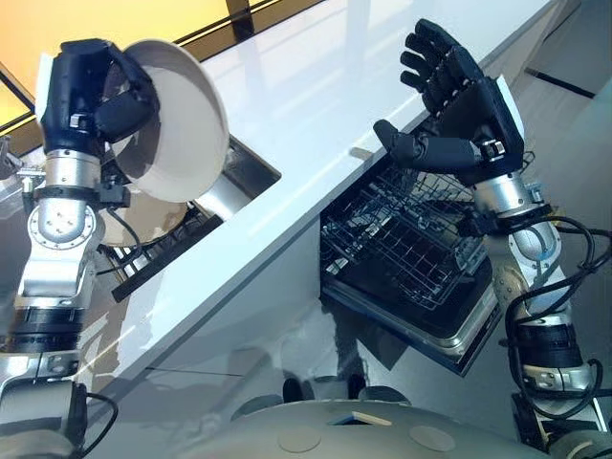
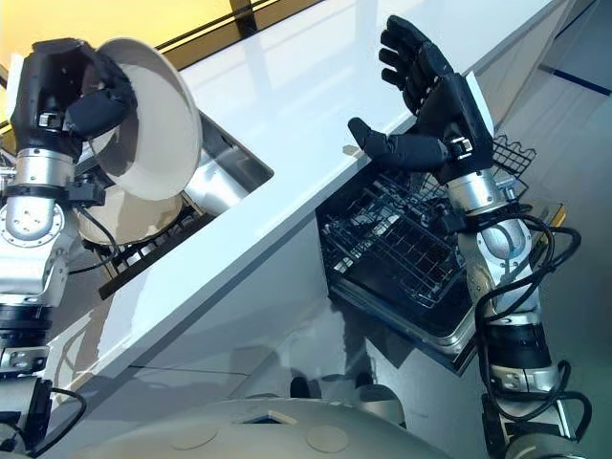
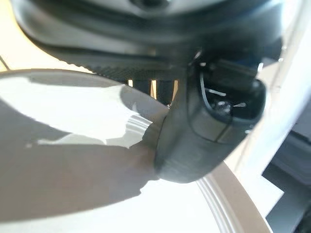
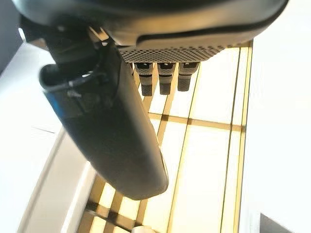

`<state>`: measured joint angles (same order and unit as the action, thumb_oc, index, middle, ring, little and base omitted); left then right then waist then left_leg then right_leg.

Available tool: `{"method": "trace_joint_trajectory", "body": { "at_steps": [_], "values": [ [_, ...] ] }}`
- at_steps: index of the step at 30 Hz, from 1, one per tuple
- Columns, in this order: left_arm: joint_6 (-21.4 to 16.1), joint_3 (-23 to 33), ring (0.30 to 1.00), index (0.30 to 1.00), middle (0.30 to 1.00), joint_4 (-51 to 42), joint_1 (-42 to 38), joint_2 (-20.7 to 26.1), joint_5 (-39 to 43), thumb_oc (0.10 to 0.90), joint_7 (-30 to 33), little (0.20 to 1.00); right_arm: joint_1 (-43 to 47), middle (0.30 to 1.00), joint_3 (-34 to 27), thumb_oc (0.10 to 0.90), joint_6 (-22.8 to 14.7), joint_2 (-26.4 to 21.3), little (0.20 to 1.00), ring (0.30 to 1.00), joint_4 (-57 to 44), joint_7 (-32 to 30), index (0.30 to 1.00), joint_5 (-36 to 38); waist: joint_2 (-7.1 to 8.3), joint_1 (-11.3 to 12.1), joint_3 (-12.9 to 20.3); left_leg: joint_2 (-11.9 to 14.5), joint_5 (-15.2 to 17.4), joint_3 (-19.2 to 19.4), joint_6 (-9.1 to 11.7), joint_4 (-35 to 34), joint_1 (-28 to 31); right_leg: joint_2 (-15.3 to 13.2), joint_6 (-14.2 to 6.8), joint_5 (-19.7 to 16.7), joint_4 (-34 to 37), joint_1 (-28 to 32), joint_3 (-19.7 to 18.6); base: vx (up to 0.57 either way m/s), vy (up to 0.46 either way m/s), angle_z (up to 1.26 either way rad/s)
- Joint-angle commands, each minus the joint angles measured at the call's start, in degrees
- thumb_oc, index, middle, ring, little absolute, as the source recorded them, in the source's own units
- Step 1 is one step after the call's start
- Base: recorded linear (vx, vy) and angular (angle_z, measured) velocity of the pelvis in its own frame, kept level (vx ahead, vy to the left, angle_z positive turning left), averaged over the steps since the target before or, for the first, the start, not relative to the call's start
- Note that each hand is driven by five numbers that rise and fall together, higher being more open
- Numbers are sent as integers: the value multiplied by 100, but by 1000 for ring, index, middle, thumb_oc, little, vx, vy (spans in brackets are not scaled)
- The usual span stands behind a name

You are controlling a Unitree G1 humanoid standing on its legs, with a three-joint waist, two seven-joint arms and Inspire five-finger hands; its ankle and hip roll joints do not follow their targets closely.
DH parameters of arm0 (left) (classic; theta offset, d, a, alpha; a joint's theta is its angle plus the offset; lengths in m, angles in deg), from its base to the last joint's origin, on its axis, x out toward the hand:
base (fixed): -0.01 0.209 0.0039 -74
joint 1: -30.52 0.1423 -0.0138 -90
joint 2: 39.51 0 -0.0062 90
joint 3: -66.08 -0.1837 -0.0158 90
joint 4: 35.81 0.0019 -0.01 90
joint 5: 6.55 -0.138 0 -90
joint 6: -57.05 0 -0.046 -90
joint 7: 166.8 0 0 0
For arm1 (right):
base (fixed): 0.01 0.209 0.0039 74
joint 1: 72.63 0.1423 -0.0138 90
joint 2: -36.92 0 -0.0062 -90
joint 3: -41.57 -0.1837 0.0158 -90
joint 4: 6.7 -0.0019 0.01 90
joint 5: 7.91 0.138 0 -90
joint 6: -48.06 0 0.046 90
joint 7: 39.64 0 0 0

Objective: Pick up plates and place into dishwasher.

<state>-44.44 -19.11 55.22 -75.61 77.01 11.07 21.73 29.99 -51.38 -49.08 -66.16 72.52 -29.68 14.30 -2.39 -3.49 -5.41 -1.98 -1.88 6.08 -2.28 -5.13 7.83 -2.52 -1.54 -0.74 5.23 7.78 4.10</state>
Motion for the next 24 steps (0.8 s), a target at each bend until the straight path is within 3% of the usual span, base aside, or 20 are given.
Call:
{"method": "trace_joint_trajectory", "body": {
  "at_steps": [1,6,14,20,24],
  "values": [
    [-484,-70,300,300,300,-341,-1164,10,-206,100,429,200,914,900,-59,800,-156,-294,900,900,-627,81,900,330,-149,19,443,-55,607,-20,37,55,164,276,-92,761,-747,-233,286,-9,-39,4],
    [-409,-439,300,300,300,-302,-1358,-277,77,100,397,200,1261,900,498,800,592,-48,900,900,-638,416,900,905,-92,78,455,-55,601,-52,59,74,173,281,-84,758,-732,-184,334,-8,-35,1],
    [-662,-913,300,300,300,-149,-1639,-628,158,100,709,200,1685,900,1207,800,823,272,900,900,-378,334,900,1260,-42,147,473,-41,573,-86,109,86,179,289,-70,728,-659,-110,382,4,-11,3],
    [-899,-1028,300,300,300,44,-1805,-866,-231,100,1464,200,1862,900,1526,800,1151,724,900,900,-298,404,900,2282,-18,191,493,-36,554,-115,131,85,176,286,-59,721,-628,-73,430,5,-2,0],
    [-929,-1110,300,300,300,287,-1941,-938,-713,100,1973,200,1944,900,1726,800,1164,972,900,900,-246,337,900,2399,-5,210,512,-38,537,-123,143,86,168,276,-56,708,-601,-51,462,31,-10,1]
  ]
}}
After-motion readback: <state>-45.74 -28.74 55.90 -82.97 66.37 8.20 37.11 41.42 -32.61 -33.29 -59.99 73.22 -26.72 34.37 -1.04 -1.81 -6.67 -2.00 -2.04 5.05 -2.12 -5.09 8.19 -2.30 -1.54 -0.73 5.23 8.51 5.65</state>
